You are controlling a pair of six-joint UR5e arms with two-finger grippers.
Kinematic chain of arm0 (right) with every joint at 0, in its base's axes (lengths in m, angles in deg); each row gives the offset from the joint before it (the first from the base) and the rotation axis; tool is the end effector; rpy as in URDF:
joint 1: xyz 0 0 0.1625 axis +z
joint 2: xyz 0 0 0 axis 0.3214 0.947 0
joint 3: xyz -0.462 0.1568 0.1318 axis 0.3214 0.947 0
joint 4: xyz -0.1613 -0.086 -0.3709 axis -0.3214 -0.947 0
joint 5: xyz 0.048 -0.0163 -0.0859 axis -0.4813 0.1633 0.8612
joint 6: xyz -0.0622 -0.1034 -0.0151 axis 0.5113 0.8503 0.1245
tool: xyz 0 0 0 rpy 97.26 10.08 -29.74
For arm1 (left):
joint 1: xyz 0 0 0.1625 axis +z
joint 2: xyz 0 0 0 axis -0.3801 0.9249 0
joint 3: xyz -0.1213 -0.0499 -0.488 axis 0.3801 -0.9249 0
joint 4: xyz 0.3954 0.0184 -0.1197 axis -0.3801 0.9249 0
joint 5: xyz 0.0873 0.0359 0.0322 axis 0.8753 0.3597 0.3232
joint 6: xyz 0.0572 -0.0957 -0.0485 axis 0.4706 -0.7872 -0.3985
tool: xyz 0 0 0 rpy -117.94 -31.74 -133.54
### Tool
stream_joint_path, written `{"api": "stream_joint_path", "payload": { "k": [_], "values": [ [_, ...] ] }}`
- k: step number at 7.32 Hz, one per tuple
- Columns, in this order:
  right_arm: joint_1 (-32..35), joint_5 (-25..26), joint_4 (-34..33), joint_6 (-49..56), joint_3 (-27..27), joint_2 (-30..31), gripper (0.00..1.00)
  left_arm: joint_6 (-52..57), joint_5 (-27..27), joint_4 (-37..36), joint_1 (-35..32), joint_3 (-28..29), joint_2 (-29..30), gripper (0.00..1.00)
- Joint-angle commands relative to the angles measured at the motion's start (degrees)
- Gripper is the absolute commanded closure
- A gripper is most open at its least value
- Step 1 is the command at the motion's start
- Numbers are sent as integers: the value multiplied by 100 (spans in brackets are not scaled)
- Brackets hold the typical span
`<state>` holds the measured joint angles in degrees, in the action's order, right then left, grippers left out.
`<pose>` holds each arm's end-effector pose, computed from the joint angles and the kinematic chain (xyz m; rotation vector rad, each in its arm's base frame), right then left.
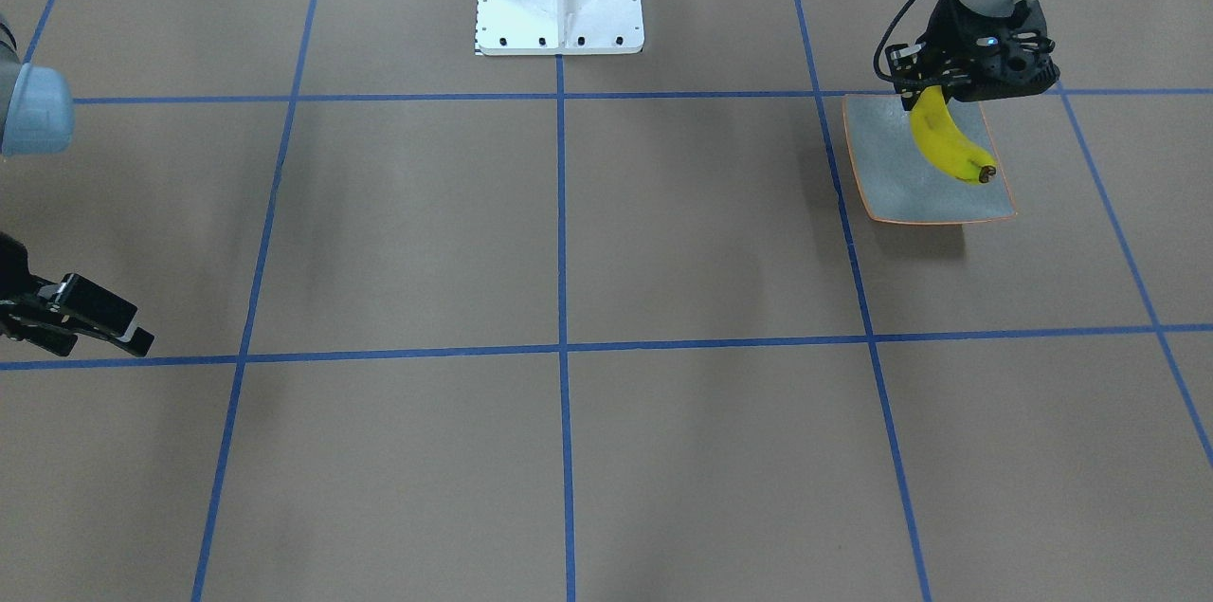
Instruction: Transfer all bananas from basket to plate
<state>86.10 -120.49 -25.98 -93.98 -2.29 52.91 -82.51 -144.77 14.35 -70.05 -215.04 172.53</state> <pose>-0.2204 -0.6524 0.4856 0.1106 -1.0292 0.1994 0.2655 -0.4001 0.4427 -0.0878 0.6411 0.0064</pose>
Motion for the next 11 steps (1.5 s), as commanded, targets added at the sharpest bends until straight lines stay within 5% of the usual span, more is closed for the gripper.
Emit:
{"api": "stream_joint_path", "payload": {
  "k": [1, 4, 11],
  "values": [
    [84, 204, -645, 1099, -34, 70, 0, 33, -2, -19, 366, 184, -221, 100],
    [182, 362, -1458, 2194, -44, 70, 0, 557, -2, -28, 658, 650, -239, 100],
    [182, 362, -1512, 2284, -61, 105, 0, 868, -28, -19, 658, 1354, -204, 98]
  ]
}}
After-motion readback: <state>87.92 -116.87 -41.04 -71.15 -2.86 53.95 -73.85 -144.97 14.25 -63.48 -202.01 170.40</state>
